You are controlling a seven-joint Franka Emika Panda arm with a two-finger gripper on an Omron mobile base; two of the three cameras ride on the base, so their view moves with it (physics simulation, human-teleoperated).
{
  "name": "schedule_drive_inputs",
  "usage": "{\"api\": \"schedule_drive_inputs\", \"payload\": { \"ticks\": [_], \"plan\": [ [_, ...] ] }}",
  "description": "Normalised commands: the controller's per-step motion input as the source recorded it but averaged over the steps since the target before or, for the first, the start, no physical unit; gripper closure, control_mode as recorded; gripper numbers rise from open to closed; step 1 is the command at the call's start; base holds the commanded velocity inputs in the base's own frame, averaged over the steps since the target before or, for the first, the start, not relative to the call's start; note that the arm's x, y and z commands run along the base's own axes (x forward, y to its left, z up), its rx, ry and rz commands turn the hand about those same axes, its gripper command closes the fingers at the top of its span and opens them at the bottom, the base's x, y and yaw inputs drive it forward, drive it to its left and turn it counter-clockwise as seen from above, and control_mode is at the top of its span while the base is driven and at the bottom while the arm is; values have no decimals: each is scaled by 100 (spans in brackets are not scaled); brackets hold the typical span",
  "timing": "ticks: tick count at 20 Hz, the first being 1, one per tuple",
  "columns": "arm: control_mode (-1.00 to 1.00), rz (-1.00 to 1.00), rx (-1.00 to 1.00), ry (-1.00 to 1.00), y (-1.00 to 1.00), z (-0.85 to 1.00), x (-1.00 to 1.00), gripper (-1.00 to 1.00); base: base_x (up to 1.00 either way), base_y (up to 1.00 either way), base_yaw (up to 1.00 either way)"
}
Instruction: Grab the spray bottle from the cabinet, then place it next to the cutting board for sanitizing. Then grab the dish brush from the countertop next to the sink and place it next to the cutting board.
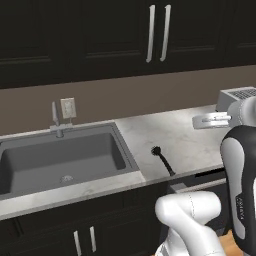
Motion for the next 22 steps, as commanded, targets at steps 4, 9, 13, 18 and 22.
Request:
{"api": "schedule_drive_inputs", "payload": {
  "ticks": [4,9,13,18,22],
  "plan": [
    [100,0,0,0,0,0,0,-100,0,-18,0],
    [-100,0,0,1,-16,-19,0,-100,0,-8,0],
    [-100,0,0,15,-21,-61,14,-100,0,0,0],
    [-100,0,0,19,-14,-79,15,-100,0,0,0],
    [-100,0,0,13,-8,-68,31,-100,0,0,0]
  ]
}}
